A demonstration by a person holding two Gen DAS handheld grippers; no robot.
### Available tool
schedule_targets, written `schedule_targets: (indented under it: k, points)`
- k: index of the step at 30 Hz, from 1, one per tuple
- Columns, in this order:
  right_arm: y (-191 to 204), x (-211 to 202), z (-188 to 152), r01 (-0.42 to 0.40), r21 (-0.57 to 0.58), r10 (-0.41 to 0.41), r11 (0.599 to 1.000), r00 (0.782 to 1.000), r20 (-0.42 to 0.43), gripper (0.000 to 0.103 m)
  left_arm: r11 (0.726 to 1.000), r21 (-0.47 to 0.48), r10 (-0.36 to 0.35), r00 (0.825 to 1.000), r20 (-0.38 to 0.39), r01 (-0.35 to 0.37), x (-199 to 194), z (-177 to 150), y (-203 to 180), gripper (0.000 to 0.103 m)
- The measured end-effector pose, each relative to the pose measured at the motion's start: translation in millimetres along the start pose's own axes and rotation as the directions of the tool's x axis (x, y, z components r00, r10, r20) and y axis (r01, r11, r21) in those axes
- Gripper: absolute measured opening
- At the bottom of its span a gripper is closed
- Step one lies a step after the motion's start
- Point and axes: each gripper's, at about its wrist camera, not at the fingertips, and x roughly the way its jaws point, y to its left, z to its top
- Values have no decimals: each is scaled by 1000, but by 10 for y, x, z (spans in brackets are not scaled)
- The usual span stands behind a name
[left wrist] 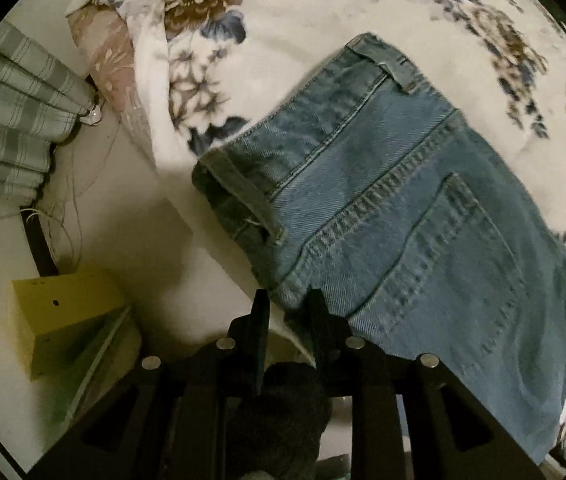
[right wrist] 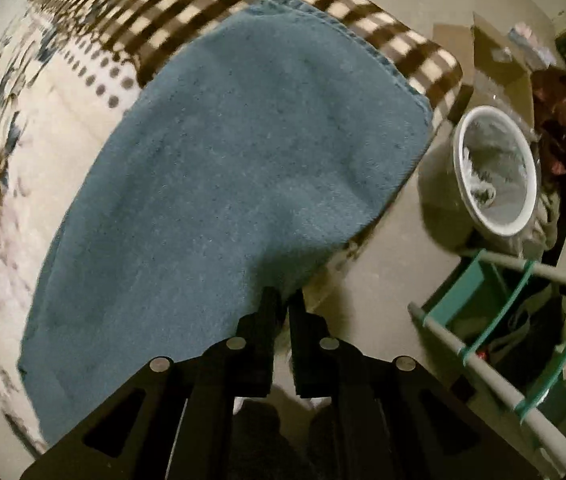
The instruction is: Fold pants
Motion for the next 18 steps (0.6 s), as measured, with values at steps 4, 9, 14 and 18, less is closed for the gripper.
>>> schedule_targets:
  k: [4,9,14,18]
  points:
    - [40,-310,17,-60,15,60,998,998,15,47,1000,7,-23,1000,21,23,-226,-22,-20,52]
    - [1134,-381,-288,-189,-236,169,953,980,-103,54,995,89,-55,995,88,47,-424,-20,-430,77]
    - [2743,-116,-916,-224,-642,123,733,972,-198,54,966,256,-78,991,106,48,-296,76,-1232,77]
    - [3308,188,-1058,-82,-773,-5,630,994,-110,54,910,413,-56,988,144,-9,-103,121,-1729,77]
